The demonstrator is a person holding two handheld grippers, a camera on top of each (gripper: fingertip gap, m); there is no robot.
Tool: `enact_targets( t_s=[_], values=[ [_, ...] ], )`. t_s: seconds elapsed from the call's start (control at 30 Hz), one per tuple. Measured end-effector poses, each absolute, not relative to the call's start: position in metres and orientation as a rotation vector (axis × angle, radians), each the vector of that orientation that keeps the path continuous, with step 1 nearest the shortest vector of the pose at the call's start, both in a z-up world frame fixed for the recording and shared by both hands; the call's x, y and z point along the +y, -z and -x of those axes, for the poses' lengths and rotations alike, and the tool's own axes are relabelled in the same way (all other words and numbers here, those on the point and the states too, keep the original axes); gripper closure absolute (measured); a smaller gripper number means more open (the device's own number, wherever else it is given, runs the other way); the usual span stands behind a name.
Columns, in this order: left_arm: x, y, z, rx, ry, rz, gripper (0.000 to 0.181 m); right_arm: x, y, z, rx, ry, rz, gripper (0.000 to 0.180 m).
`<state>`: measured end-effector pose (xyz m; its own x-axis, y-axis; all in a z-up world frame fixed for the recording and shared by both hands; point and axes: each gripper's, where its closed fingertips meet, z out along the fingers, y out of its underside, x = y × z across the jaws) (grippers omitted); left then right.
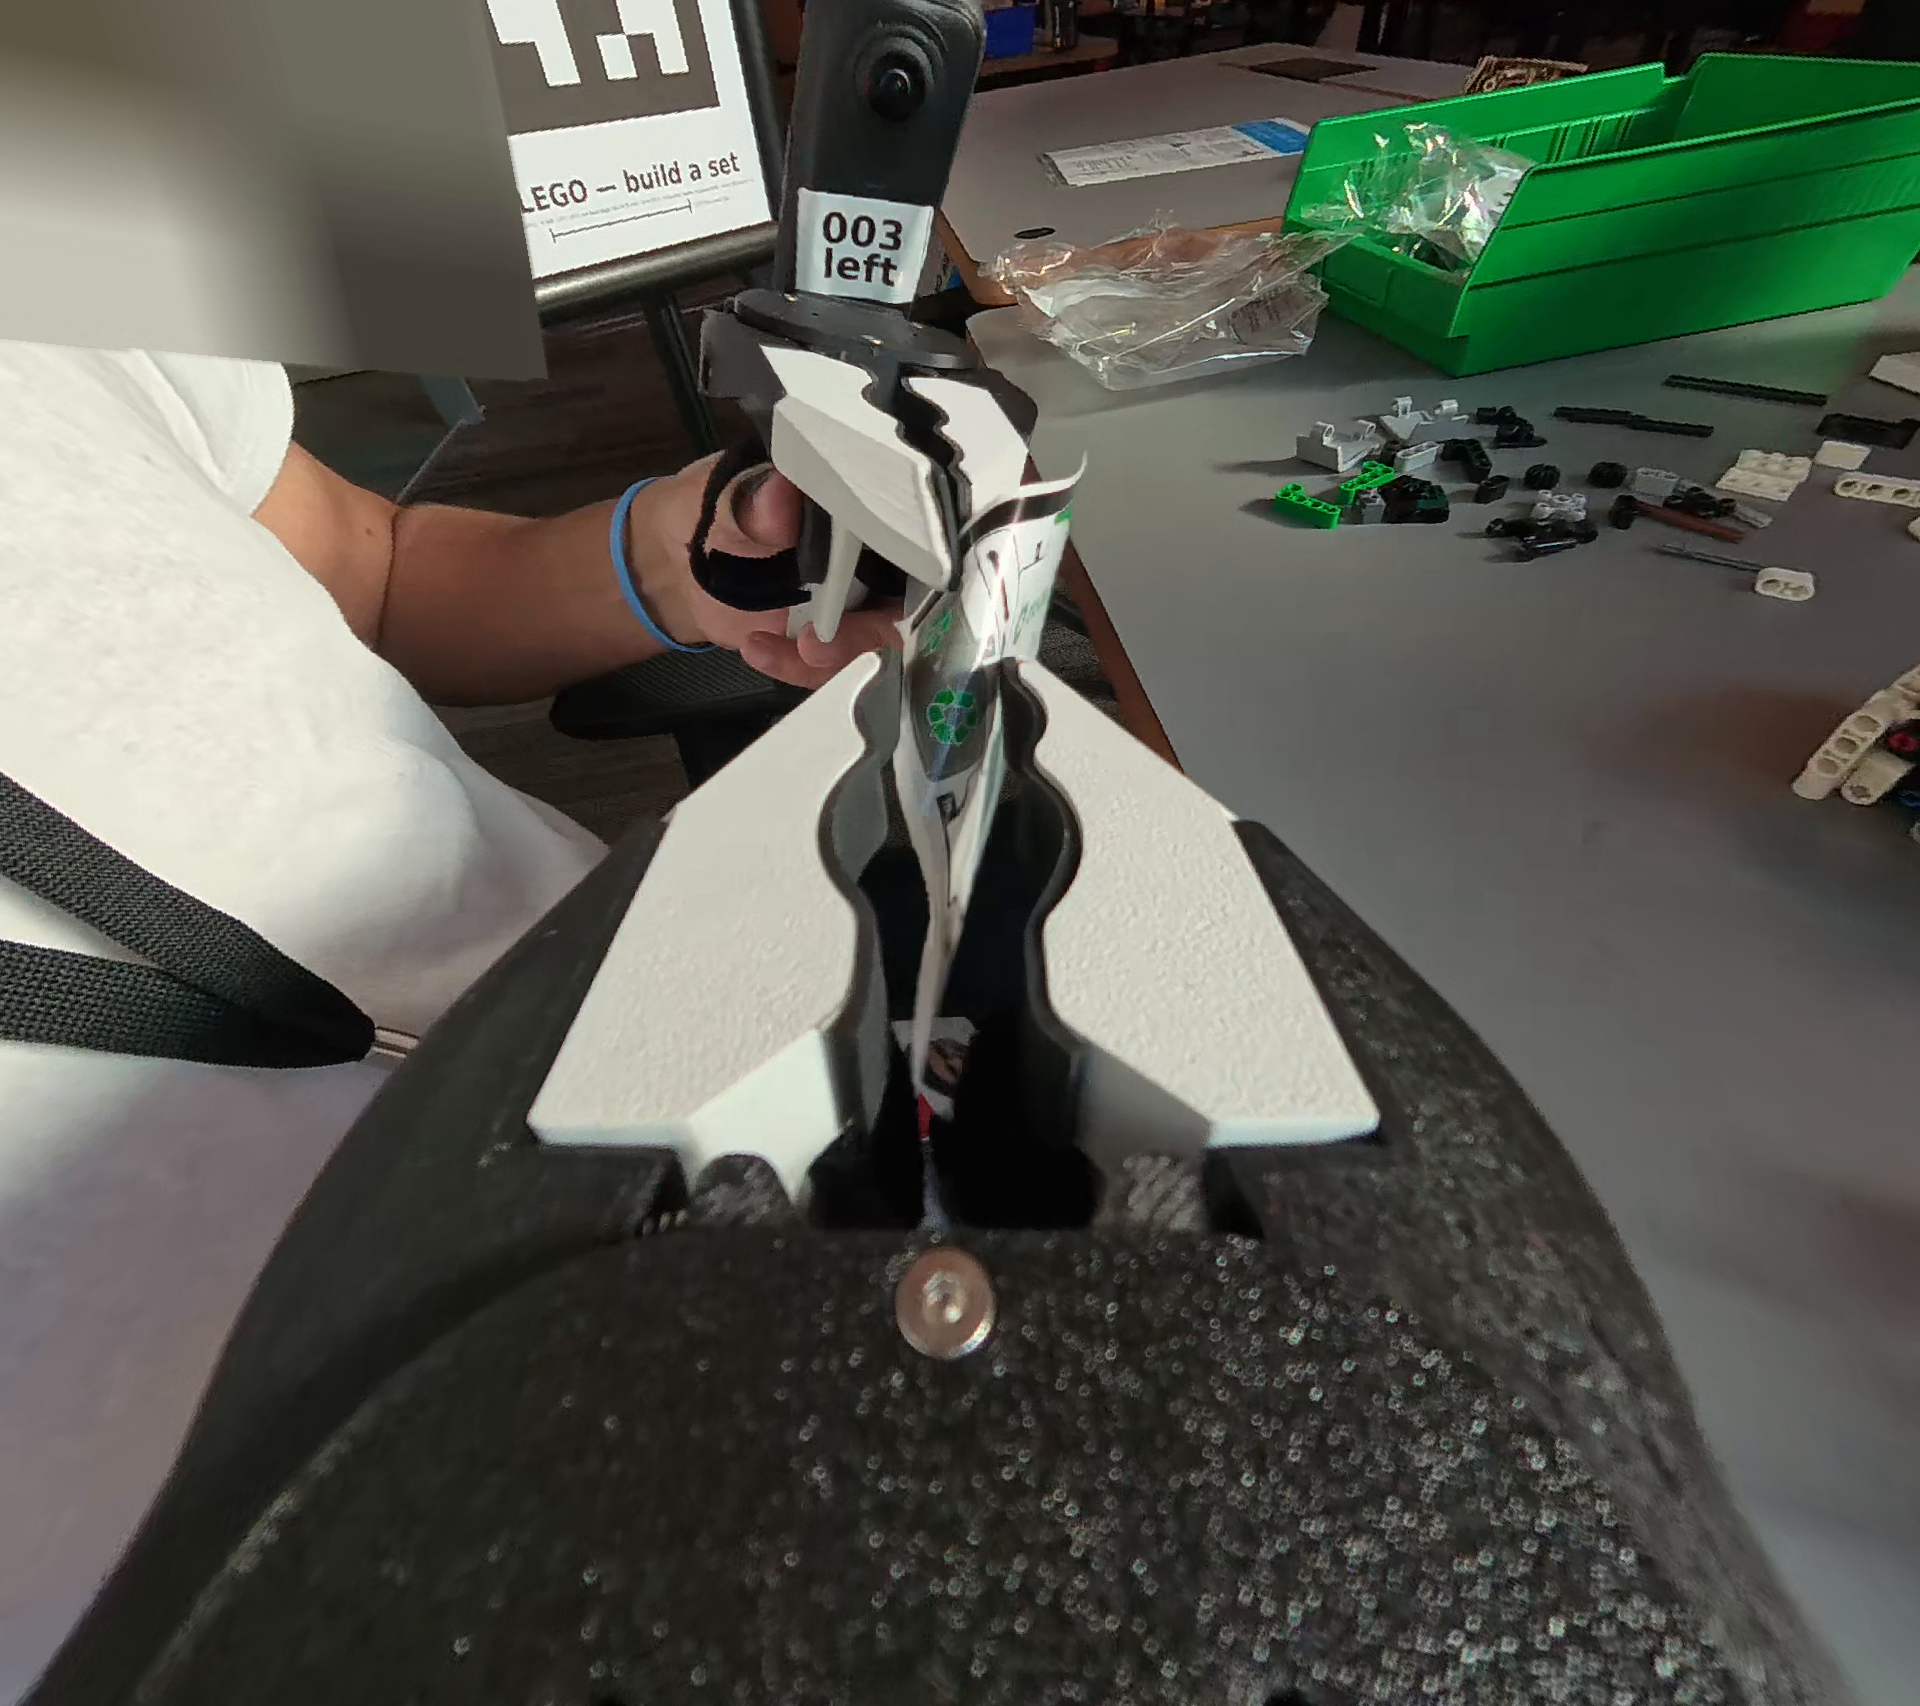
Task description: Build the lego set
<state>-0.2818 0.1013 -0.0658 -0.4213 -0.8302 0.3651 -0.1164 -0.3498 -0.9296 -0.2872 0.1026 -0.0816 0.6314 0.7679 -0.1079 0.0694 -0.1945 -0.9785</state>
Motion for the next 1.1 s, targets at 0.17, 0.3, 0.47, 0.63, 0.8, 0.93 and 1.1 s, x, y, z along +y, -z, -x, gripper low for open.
enact_targets(
  t_s=[0.17, 0.3, 0.47, 0.63, 0.8, 0.93, 1.1],
  values=[
    [0.099, 0.066, 0.282, 1.383, 1.818, 1.251, 0.181, 0.101, 0.073, 0.285, -0.681, -0.751, 1.636, 0.157],
    [0.093, 0.066, 0.281, 1.397, 1.832, 1.232, 0.181, 0.095, 0.074, 0.293, -0.698, -0.832, 1.629, 0.157],
    [0.085, 0.068, 0.28, 1.445, 1.807, 1.204, 0.181, 0.092, 0.064, 0.291, -0.611, -1.074, 1.585, 0.157],
    [0.083, 0.071, 0.278, 1.462, 1.774, 1.196, 0.181, 0.094, 0.066, 0.288, -0.587, -1.093, 1.582, 0.168],
    [0.084, 0.072, 0.278, 1.451, 1.786, 1.208, 0.181, 0.095, 0.069, 0.287, -0.591, -1.081, 1.59, 0.169],
    [0.083, 0.073, 0.279, 1.451, 1.793, 1.21, 0.181, 0.095, 0.07, 0.286, -0.591, -1.073, 1.592, 0.171],
    [0.083, 0.074, 0.28, 1.455, 1.782, 1.213, 0.181, 0.096, 0.071, 0.283, -0.596, -1.057, 1.596, 0.172]
  ],
)
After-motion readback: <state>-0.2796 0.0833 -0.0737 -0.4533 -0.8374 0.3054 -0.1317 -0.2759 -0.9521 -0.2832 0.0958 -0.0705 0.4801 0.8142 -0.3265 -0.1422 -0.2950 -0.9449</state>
